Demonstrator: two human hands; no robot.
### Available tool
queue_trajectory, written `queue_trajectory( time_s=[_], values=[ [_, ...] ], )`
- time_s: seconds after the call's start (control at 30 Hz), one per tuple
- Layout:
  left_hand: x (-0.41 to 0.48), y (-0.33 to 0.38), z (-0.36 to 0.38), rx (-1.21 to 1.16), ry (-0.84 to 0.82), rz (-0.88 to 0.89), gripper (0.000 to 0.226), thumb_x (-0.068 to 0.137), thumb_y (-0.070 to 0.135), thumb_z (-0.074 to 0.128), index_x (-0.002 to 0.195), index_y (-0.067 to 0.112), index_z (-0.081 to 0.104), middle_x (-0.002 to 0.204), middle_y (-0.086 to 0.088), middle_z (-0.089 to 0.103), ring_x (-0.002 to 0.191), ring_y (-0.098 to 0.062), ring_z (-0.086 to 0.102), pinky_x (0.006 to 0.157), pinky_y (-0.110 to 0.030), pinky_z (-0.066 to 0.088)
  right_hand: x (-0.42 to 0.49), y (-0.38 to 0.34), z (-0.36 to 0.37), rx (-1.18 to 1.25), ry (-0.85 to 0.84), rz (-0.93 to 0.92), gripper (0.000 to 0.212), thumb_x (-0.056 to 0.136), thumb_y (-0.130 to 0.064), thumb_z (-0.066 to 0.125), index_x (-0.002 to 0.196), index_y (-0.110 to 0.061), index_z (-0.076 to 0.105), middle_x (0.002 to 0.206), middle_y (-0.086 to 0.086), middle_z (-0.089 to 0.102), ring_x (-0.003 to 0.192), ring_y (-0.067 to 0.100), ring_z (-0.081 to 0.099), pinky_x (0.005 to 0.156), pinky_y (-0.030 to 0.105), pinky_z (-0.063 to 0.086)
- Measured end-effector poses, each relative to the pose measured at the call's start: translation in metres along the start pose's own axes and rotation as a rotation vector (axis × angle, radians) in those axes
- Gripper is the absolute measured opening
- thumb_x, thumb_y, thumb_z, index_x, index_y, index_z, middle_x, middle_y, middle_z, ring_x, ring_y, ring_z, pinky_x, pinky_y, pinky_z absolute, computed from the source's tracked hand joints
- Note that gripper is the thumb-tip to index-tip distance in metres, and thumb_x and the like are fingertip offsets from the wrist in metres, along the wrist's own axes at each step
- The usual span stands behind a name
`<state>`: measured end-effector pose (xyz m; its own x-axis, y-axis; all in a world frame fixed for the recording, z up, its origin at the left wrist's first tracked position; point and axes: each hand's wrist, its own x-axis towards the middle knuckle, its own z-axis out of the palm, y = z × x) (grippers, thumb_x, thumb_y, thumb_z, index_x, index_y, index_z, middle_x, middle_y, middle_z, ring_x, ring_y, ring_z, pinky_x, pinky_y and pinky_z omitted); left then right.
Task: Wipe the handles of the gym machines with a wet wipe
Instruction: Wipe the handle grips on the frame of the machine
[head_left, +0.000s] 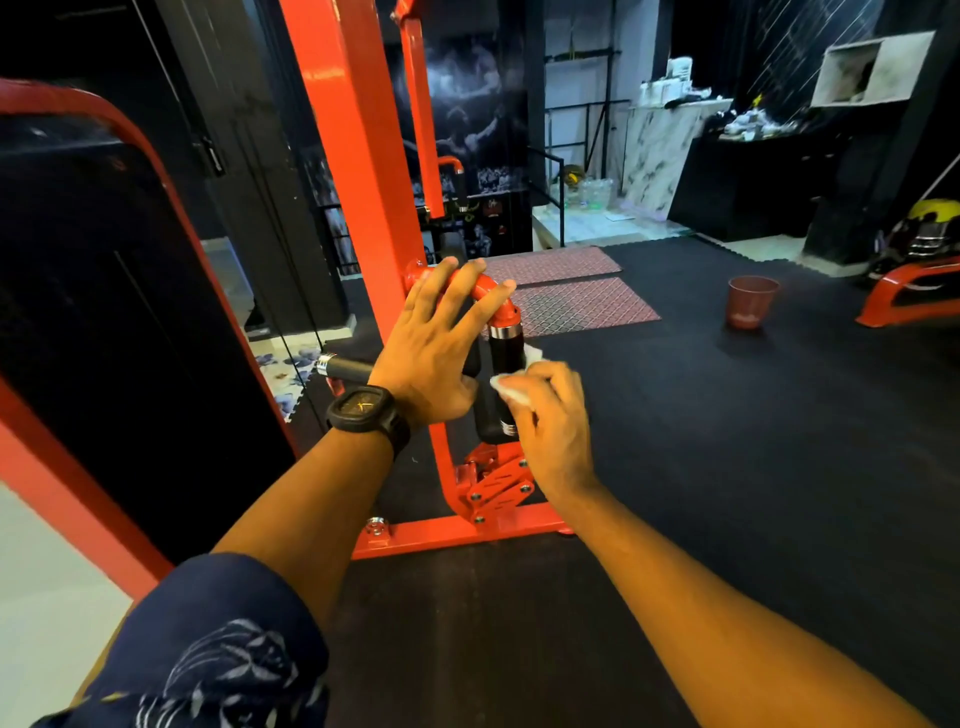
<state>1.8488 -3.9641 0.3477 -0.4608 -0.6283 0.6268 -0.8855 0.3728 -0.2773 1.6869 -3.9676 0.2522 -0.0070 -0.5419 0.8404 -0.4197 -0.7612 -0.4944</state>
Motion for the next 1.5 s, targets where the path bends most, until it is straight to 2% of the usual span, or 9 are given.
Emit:
queue_trajectory(
  time_s=[0.17, 0.3, 0.5, 0.63, 0.8, 1.0, 1.13, 1.27, 1.5],
  values=[
    [-0.001, -0.001, -0.004, -0.027, 0.02, 0.016, 0.093, 0.064, 0.03, 0.048, 0.154, 0.017, 0.03, 0.16, -0.014, 0.026, 0.148, -0.04, 0.017, 0.119, -0.057, 0.023, 0.023, 0.0, 0.003, -0.236, -0.024, -0.288, 0.012, 0.089, -0.008, 0.073, 0.101, -0.009, 0.075, 0.096, 0.007, 0.061, 0.094, 0.023, 0.049, 0.077, 0.024, 0.045],
    [0.001, -0.001, -0.003, -0.034, 0.024, 0.023, 0.099, 0.058, 0.026, 0.051, 0.154, 0.015, 0.032, 0.158, -0.015, 0.029, 0.147, -0.041, 0.019, 0.118, -0.059, 0.025, -0.007, 0.012, 0.002, -0.284, -0.114, -0.212, 0.015, 0.089, -0.01, 0.072, 0.104, -0.009, 0.074, 0.101, 0.0, 0.06, 0.099, 0.023, 0.05, 0.079, 0.036, 0.054],
    [0.0, -0.002, 0.003, -0.053, 0.07, 0.03, 0.09, 0.063, 0.024, 0.052, 0.151, 0.015, 0.036, 0.158, -0.015, 0.031, 0.147, -0.041, 0.019, 0.118, -0.059, 0.023, 0.036, -0.007, 0.006, -0.326, 0.022, -0.346, 0.018, 0.087, -0.006, 0.074, 0.105, -0.008, 0.074, 0.097, 0.007, 0.066, 0.098, 0.022, 0.045, 0.083, 0.023, 0.046],
    [0.003, -0.002, 0.001, -0.033, 0.028, 0.017, 0.1, 0.056, 0.024, 0.062, 0.152, 0.018, 0.032, 0.158, -0.014, 0.03, 0.147, -0.041, 0.019, 0.115, -0.061, 0.027, 0.008, 0.005, 0.007, -0.295, -0.118, -0.259, 0.027, 0.087, -0.008, 0.075, 0.112, -0.012, 0.066, 0.098, 0.006, 0.062, 0.096, 0.023, 0.052, 0.07, 0.035, 0.056],
    [0.003, -0.002, 0.002, -0.045, 0.032, 0.02, 0.103, 0.053, 0.02, 0.063, 0.151, 0.018, 0.032, 0.158, -0.015, 0.03, 0.147, -0.042, 0.018, 0.116, -0.06, 0.027, 0.006, -0.001, 0.001, -0.28, -0.081, -0.225, 0.01, 0.102, -0.041, 0.053, 0.1, -0.042, 0.062, 0.105, -0.018, 0.051, 0.1, -0.006, 0.045, 0.092, 0.022, 0.045],
    [0.002, 0.0, 0.004, -0.057, 0.061, 0.009, 0.093, 0.061, 0.03, 0.046, 0.152, 0.018, 0.032, 0.158, -0.013, 0.029, 0.148, -0.04, 0.018, 0.119, -0.058, 0.022, -0.002, 0.007, 0.004, -0.124, 0.023, -0.101, 0.024, 0.094, -0.01, 0.066, 0.114, -0.023, 0.07, 0.104, 0.002, 0.063, 0.1, 0.012, 0.054, 0.089, 0.014, 0.043],
    [0.003, -0.002, 0.004, -0.055, 0.042, 0.013, 0.106, 0.053, 0.019, 0.063, 0.154, 0.018, 0.031, 0.159, -0.013, 0.026, 0.149, -0.04, 0.016, 0.12, -0.057, 0.021, -0.023, 0.01, 0.005, -0.02, 0.068, 0.098, 0.015, 0.091, -0.001, 0.069, 0.101, -0.012, 0.068, 0.103, 0.004, 0.06, 0.095, 0.015, 0.062, 0.079, 0.037, 0.056],
    [0.002, -0.002, 0.004, -0.07, 0.062, 0.009, 0.107, 0.052, 0.015, 0.065, 0.154, 0.019, 0.03, 0.16, -0.013, 0.026, 0.149, -0.04, 0.016, 0.12, -0.057, 0.019, 0.003, -0.002, 0.006, 0.181, 0.153, 0.152, 0.017, 0.093, 0.0, 0.066, 0.103, -0.014, 0.07, 0.112, 0.0, 0.065, 0.106, 0.011, 0.064, 0.089, 0.031, 0.052],
    [0.001, -0.003, 0.005, -0.062, 0.055, 0.011, 0.108, 0.054, 0.018, 0.066, 0.155, 0.019, 0.029, 0.16, -0.012, 0.024, 0.149, -0.039, 0.013, 0.121, -0.056, 0.019, 0.0, -0.002, 0.008, 0.252, 0.123, 0.46, 0.016, 0.102, -0.017, 0.054, 0.113, -0.017, 0.067, 0.095, -0.008, 0.068, 0.084, 0.004, 0.064, 0.074, 0.022, 0.051]
  ],
)
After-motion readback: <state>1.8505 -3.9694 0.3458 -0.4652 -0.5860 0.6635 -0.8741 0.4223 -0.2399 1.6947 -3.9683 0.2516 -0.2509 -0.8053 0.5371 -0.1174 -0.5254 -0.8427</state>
